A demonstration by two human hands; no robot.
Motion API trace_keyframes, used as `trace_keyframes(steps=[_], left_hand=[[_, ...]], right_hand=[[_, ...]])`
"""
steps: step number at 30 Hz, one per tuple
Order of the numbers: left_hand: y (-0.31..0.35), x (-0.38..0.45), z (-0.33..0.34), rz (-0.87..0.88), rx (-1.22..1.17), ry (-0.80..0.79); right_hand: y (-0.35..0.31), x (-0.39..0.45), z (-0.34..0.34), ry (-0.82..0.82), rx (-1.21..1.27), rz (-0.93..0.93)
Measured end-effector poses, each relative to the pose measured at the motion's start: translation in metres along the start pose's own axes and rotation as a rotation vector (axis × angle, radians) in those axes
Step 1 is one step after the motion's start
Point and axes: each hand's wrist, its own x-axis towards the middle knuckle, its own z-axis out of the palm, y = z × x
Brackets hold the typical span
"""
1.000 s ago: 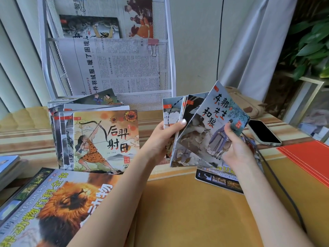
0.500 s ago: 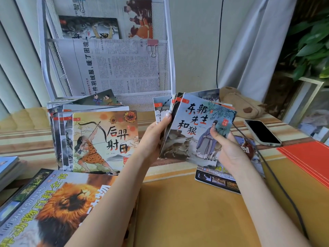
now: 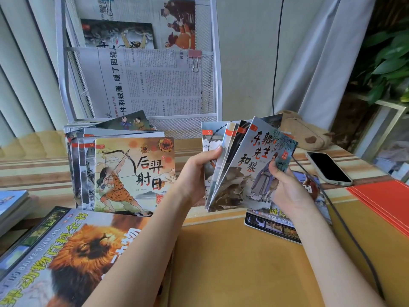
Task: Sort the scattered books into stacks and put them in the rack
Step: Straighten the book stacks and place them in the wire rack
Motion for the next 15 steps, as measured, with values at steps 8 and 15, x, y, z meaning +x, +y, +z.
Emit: trace_keyframes(steps=[8,15], left_hand=[[-0.0005,0.0017,-0.0026,-0.054,-0.03,-0.04],[0.0052,-0.0014,-0.0034,0.044,0.265,0.09]], right_hand=[[0.0012,-0.0005,-0.0034,-0.044,-0.016,0.011],[0.0041,0.0002,0.0026,0.1,-0.029,-0.104]])
